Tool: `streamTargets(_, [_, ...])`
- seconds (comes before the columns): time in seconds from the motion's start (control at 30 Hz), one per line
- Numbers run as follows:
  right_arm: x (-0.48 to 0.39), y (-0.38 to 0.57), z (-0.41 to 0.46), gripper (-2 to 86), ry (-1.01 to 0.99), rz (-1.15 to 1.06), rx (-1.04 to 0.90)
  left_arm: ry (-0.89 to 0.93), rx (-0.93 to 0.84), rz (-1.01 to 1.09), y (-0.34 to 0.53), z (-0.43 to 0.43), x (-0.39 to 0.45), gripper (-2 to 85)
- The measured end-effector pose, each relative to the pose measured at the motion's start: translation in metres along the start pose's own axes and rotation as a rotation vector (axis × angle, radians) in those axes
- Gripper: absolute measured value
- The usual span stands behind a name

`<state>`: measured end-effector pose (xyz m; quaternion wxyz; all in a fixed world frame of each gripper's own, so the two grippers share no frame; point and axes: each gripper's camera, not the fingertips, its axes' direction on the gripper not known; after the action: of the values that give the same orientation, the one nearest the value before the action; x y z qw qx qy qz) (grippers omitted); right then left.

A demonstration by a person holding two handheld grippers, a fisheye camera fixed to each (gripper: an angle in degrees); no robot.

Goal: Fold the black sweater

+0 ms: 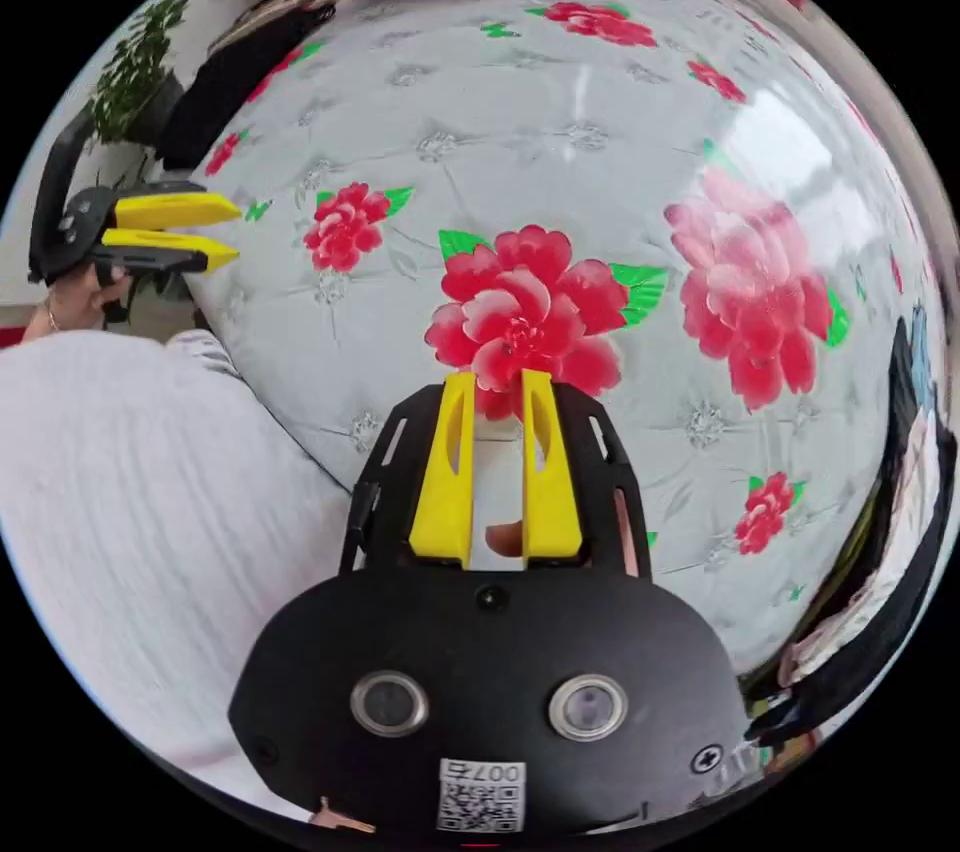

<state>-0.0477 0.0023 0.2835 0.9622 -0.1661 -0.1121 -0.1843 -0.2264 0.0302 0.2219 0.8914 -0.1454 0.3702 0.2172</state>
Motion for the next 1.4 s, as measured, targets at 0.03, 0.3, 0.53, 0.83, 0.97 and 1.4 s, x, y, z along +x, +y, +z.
streamTargets(0.03, [0.008, 0.001, -0.005, 4.4, -0.054, 0.038, 0.023, 0.005, -0.024, 0.018, -0.01, 0.014, 0.017, 11.6])
streamTargets(0.3, [0.153, 0.098, -0.12, 3.4, -0.059, 0.467, 0.322, -0.1, -0.155, 0.077, -0.041, 0.081, 0.078, 12.6])
streamTargets(0.53, [0.323, 0.297, -0.305, 4.9, 0.324, 1.103, 0.785, -0.114, -0.195, 0.057, -0.048, 0.114, 0.093, 11.7])
streamTargets(0.83, [0.438, 0.388, -0.425, 6.1, 0.531, 1.284, 0.751, -0.122, -0.223, 0.022, -0.049, 0.143, 0.099, 11.5])
streamTargets(0.97, [0.484, 0.387, -0.419, 4.8, 0.364, 1.319, 0.585, -0.132, -0.274, -0.007, -0.054, 0.153, 0.099, 11.6])
streamTargets(1.4, [0.332, 0.349, -0.403, -0.3, -0.124, 0.803, 1.042, -0.144, -0.215, -0.082, -0.019, 0.151, 0.089, 10.9])
